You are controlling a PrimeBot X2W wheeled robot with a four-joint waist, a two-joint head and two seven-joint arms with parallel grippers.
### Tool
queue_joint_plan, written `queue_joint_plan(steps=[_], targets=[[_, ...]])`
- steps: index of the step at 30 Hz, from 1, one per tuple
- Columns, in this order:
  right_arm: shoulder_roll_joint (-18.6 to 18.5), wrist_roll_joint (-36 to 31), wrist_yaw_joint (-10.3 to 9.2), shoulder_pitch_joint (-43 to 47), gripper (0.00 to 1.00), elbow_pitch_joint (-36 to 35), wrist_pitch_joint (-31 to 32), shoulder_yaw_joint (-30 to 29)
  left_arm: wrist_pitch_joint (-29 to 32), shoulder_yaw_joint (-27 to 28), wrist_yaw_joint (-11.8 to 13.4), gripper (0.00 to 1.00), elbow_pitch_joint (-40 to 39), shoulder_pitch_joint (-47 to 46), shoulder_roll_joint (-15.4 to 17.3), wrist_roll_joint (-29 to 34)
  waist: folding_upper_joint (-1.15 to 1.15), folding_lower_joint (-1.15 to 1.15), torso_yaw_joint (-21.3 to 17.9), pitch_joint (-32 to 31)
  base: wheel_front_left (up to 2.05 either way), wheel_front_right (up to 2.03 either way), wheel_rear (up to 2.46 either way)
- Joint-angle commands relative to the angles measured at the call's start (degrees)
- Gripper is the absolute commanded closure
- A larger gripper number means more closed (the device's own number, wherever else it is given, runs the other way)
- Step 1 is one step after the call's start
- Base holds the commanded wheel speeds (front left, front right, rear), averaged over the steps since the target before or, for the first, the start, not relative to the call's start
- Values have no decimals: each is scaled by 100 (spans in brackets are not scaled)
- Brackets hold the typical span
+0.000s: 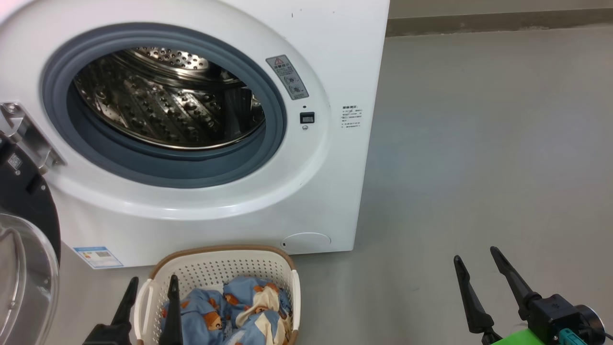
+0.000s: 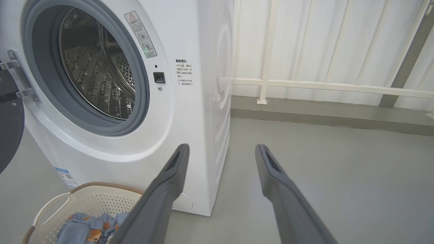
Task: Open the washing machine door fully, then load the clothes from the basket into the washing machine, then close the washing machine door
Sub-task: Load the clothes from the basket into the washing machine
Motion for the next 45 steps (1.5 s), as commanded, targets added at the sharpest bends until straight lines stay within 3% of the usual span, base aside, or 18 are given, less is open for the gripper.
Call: queue_joint_plan(steps=[1, 15, 24, 34, 45], targets=[[-41, 29, 9, -125, 0, -128, -68, 140, -54, 166, 71, 0, -125, -207, 96, -39, 0, 0, 3, 13, 0, 0, 0], [-108, 61, 9, -247, 0, -188, -68, 182, -47, -92, -66, 0, 697, -725, 22, -69, 0, 0, -12, 365, 0, 0, 0], [-285, 118, 9, -512, 0, -301, -68, 245, -89, -310, -382, 0, 2383, -1747, -178, -283, 0, 0, -104, 1026, 0, 0, 0], [-453, 214, 9, -943, 0, -464, -68, 327, 148, -784, -891, 0, 4781, -3200, -347, -736, 0, 0, -346, 1964, 0, 0, 0], [-590, 322, 9, -1582, 0, -698, -68, 463, 312, -1434, -1060, 0, 5651, -4338, -355, -1529, 0, 0, -619, 3234, 0, 0, 0]])
